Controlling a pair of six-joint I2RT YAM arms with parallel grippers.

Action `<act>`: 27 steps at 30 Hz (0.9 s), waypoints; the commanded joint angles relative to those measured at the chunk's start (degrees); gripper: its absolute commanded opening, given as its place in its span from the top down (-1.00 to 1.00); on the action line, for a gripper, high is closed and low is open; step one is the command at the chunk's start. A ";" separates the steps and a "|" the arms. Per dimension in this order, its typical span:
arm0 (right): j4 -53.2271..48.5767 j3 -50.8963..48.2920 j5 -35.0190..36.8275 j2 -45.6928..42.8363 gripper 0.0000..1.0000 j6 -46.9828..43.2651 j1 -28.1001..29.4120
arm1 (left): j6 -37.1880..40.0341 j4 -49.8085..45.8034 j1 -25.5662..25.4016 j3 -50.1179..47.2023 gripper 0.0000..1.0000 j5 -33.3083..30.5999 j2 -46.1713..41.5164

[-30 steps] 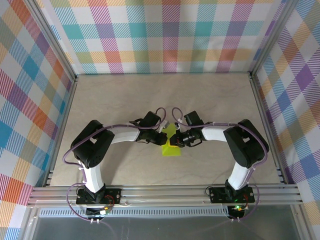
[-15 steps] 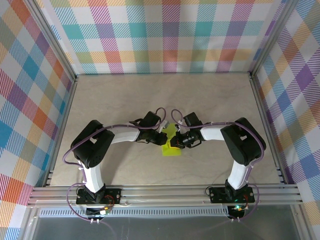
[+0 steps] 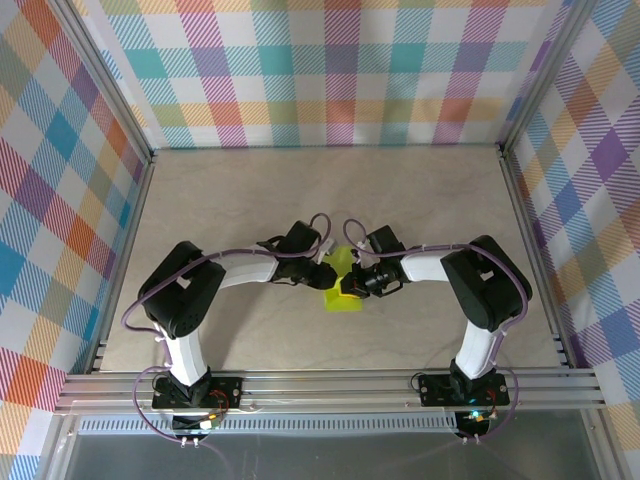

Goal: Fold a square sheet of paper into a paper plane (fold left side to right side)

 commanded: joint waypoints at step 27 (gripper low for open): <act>-4.01 -1.63 2.94 1.57 1.00 0.80 0.37 | -15.42 10.19 -7.86 -10.40 1.00 5.65 -6.18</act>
